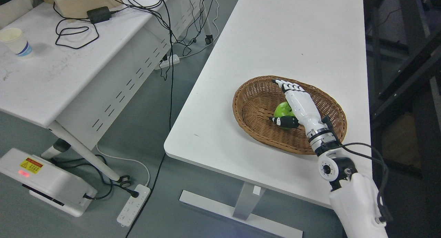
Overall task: Place green apple on left shelf middle layer
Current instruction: 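Close the right hand around the green apple and lift it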
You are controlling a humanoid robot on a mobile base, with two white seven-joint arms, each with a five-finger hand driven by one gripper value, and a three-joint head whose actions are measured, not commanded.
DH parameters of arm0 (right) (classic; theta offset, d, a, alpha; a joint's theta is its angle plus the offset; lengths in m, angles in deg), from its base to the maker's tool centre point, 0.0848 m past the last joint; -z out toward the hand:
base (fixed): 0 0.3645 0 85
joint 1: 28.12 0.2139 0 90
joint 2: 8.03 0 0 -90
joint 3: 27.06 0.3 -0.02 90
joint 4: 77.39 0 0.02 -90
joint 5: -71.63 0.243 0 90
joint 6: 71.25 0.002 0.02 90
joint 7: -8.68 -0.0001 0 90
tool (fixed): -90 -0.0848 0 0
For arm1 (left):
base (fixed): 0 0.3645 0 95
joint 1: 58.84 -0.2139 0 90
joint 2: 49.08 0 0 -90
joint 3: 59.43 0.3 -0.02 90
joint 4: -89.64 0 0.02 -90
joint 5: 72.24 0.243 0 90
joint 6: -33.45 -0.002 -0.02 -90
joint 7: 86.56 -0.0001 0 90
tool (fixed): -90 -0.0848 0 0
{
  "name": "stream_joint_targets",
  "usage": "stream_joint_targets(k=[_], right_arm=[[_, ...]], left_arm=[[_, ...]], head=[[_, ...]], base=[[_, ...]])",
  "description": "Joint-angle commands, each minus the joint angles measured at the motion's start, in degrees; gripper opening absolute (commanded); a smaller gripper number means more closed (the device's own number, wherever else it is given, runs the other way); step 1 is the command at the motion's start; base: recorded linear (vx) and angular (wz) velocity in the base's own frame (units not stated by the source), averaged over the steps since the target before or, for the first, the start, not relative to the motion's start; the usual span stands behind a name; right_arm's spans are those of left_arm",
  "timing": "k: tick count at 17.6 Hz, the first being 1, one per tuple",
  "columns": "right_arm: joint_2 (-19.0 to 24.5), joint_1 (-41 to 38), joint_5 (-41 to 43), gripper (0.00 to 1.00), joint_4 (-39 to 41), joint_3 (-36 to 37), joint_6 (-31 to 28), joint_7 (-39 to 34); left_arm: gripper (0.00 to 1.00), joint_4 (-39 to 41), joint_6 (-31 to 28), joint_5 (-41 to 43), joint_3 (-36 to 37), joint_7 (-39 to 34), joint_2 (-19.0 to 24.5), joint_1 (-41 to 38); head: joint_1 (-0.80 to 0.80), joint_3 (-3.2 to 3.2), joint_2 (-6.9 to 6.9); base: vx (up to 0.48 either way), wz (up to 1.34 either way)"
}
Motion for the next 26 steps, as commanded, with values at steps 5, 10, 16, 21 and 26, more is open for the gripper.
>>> stream_joint_targets(k=[5, 10, 16, 21, 26], right_arm=[[-3.49, 0.86, -0.14, 0.62, -8.56, -4.69, 0.42, 0.16], [-3.22, 0.86, 0.12, 0.02, -8.21, -3.02, 3.23, 0.33], [-1.73, -0.19, 10.45, 0.0, -6.03, 6.62, 3.77, 0.07], [-0.15, -2.21, 34.81, 0.0, -1.9, 19.03, 3.15, -1.59], [0.12, -6.86, 46.0, 0.0, 7.68, 25.01, 4.46, -1.95]], left_arm=[[1.0, 0.0, 0.0, 0.01, 0.0, 0.04, 1.0, 1.23], [1.0, 0.0, 0.0, 0.01, 0.0, 0.04, 1.0, 1.23], [1.0, 0.0, 0.0, 0.01, 0.0, 0.04, 1.0, 1.23], [1.0, 0.0, 0.0, 0.01, 0.0, 0.04, 1.0, 1.23], [1.0, 0.0, 0.0, 0.01, 0.0, 0.04, 1.0, 1.23]], head=[[0.0, 0.0, 0.0], [0.0, 0.0, 0.0], [0.0, 0.0, 0.0], [0.0, 0.0, 0.0], [0.0, 0.0, 0.0]], base=[[0.0, 0.0], [0.0, 0.0], [0.0, 0.0], [0.0, 0.0], [-0.005, -0.01]])
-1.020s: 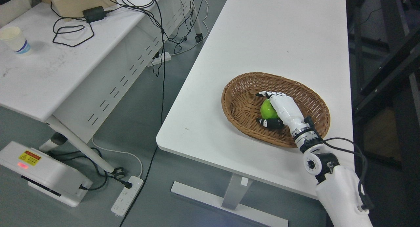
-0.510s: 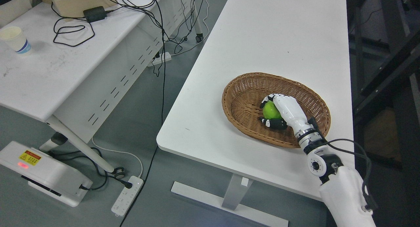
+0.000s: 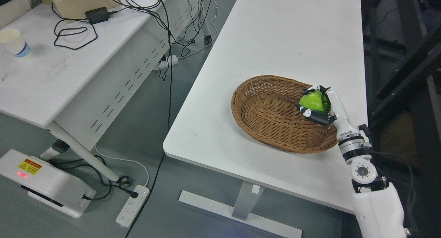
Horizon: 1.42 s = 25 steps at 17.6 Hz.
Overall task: Place green apple on left shelf middle layer
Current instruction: 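Carry the green apple in the right hand while turning to the shelf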
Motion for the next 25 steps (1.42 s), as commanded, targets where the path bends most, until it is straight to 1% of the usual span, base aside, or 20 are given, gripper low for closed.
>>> stream_joint_targets(k=[1, 2, 3, 4, 6, 9, 13, 14, 18, 21, 25], right_arm=[[1.19, -4.99, 11.17, 0.0, 11.1, 12.69, 1.63, 1.58], [1.54, -6.57, 11.17, 0.0, 12.43, 13.48, 1.37, 4.2], [1.8, -8.85, 11.17, 0.0, 13.75, 13.58, 1.11, 8.41], [1.89, -11.14, 11.17, 0.0, 15.24, 13.49, 1.37, 10.01], [3.02, -14.92, 11.25, 0.0, 19.1, 13.31, 1.63, 10.03], [4.35, -18.35, 11.25, 0.0, 20.7, 12.35, 1.63, 9.86], [4.61, -22.22, 11.08, 0.0, 20.79, 4.98, 1.9, 8.45], [5.22, -23.02, 10.99, 0.0, 20.79, 3.75, 1.9, 8.54], [6.46, -23.38, 10.9, 0.0, 20.88, 3.64, 1.81, 9.15], [8.39, -24.69, 10.9, 0.0, 21.4, 4.0, 1.72, 10.38], [8.66, -25.05, 10.99, 0.0, 21.76, 3.73, 1.9, 10.38]], left_arm=[[1.0, 0.0, 0.0, 0.01, 0.0, 0.04, 1.0, 1.23], [1.0, 0.0, 0.0, 0.01, 0.0, 0.04, 1.0, 1.23], [1.0, 0.0, 0.0, -0.08, 0.0, 0.04, 1.0, 1.23], [1.0, 0.0, 0.0, -0.08, 0.0, 0.04, 1.0, 1.23], [1.0, 0.0, 0.0, 0.01, 0.0, 0.04, 1.0, 1.23], [1.0, 0.0, 0.0, 0.01, 0.0, 0.04, 1.0, 1.23], [1.0, 0.0, 0.0, 0.01, 0.0, 0.04, 1.0, 1.23], [1.0, 0.0, 0.0, -0.08, 0.0, 0.04, 1.0, 1.23], [1.0, 0.0, 0.0, -0.08, 0.0, 0.04, 1.0, 1.23], [1.0, 0.0, 0.0, 0.01, 0.0, 0.04, 1.0, 1.23], [1.0, 0.0, 0.0, 0.01, 0.0, 0.04, 1.0, 1.23]], head=[[0.0, 0.0, 0.0], [0.0, 0.0, 0.0], [0.0, 0.0, 0.0], [0.0, 0.0, 0.0], [0.0, 0.0, 0.0], [0.0, 0.0, 0.0], [0.0, 0.0, 0.0], [0.0, 0.0, 0.0], [0.0, 0.0, 0.0], [0.0, 0.0, 0.0], [0.0, 0.0, 0.0]], base=[[-0.026, -0.05], [-0.026, -0.05], [-0.046, -0.09], [-0.046, -0.09], [-0.059, -0.13], [-0.094, -0.18], [-0.087, -0.15], [-0.082, -0.12], [-0.07, -0.19], [-0.065, -0.32], [-0.081, -0.31]])
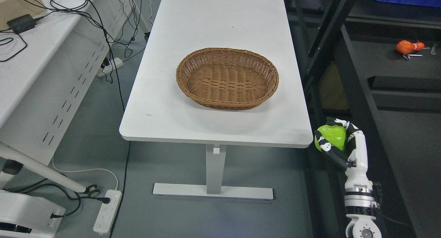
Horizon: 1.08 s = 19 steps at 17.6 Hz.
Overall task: Place green apple on left shelf middle layer
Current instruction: 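Carry the green apple in the right hand while turning to the shelf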
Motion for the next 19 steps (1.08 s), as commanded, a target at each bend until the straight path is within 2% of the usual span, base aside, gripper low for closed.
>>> stream_joint_targets(k=[1, 9, 19], right_arm=[[2.73, -1.39, 0.03, 0.0, 2.78, -1.06, 0.06, 0.17], [2.99, -2.0, 0.12, 0.0, 2.87, -1.15, 1.73, 0.25], [3.08, -2.18, 0.12, 0.0, 2.87, -1.15, 1.73, 0.25]], left_arm=[[1.0, 0.0, -0.01, 0.02, 0.0, 0.04, 1.0, 1.23], [1.0, 0.0, -0.01, 0.02, 0.0, 0.04, 1.0, 1.23], [1.0, 0.0, -0.01, 0.02, 0.0, 0.04, 1.0, 1.23]], head=[[0.0, 0.0, 0.0], [0.0, 0.0, 0.0], [0.0, 0.0, 0.0]], base=[[-0.085, -0.26], [-0.132, -0.12], [-0.25, 0.12]])
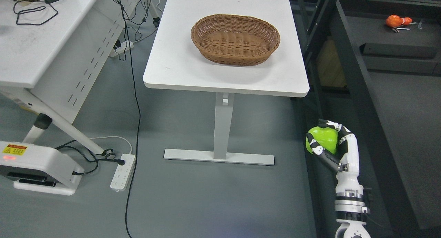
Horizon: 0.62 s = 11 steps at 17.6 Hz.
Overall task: Place green apple on left shelf middle layer
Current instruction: 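Carry the green apple in the right hand while turning to the shelf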
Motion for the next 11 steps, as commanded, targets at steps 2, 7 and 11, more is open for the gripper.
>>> stream_joint_targets(k=[2, 7, 11], right_arm=[[0.5, -0.2, 0.02, 0.0, 0.41, 0.29, 0.02, 0.04], [0.5, 0.15, -0.07, 0.0, 0.32, 0.29, -0.06, -0.05], [0.41, 0.15, -0.07, 0.0, 0.32, 0.29, -0.15, -0.14]], left_arm=[[1.0, 0.0, -0.01, 0.01, 0.0, 0.04, 1.0, 1.23], [1.0, 0.0, -0.01, 0.01, 0.0, 0.04, 1.0, 1.23], [1.0, 0.0, -0.01, 0.01, 0.0, 0.04, 1.0, 1.23]], head=[[0.0, 0.0, 0.0], [0.0, 0.0, 0.0], [0.0, 0.0, 0.0]], base=[[-0.268, 0.05], [-0.265, 0.01], [-0.248, 0.01]])
